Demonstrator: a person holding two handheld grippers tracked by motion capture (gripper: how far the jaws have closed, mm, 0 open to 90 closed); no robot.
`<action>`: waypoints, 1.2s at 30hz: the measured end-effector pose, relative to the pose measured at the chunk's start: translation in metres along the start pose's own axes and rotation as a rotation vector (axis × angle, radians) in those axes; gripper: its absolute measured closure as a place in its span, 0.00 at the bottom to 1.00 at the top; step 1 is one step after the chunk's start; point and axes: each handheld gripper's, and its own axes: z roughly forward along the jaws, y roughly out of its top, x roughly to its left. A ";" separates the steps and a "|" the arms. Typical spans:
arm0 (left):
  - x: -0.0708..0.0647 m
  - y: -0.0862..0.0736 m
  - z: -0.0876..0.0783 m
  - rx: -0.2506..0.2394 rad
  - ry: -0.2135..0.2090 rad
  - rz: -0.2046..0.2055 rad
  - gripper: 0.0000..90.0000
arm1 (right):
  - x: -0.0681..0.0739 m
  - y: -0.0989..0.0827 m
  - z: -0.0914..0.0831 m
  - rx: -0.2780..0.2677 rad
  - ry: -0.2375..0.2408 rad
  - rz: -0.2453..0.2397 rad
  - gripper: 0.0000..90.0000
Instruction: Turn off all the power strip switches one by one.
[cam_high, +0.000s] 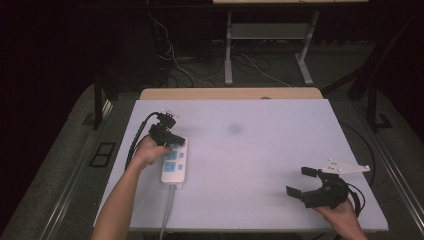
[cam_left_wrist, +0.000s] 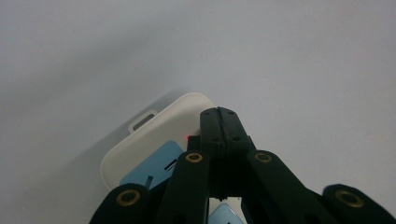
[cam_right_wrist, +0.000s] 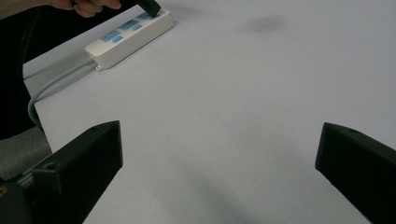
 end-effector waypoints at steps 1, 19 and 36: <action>0.002 0.000 0.000 -0.001 -0.008 -0.007 0.99 | 0.000 0.000 0.000 -0.001 0.001 -0.002 0.01; -0.002 -0.002 0.001 -0.003 0.016 -0.004 0.99 | 0.000 0.000 -0.001 -0.003 -0.002 0.000 0.01; -0.007 -0.001 0.000 -0.004 0.048 0.015 0.99 | -0.001 0.000 -0.003 -0.013 -0.008 0.009 0.01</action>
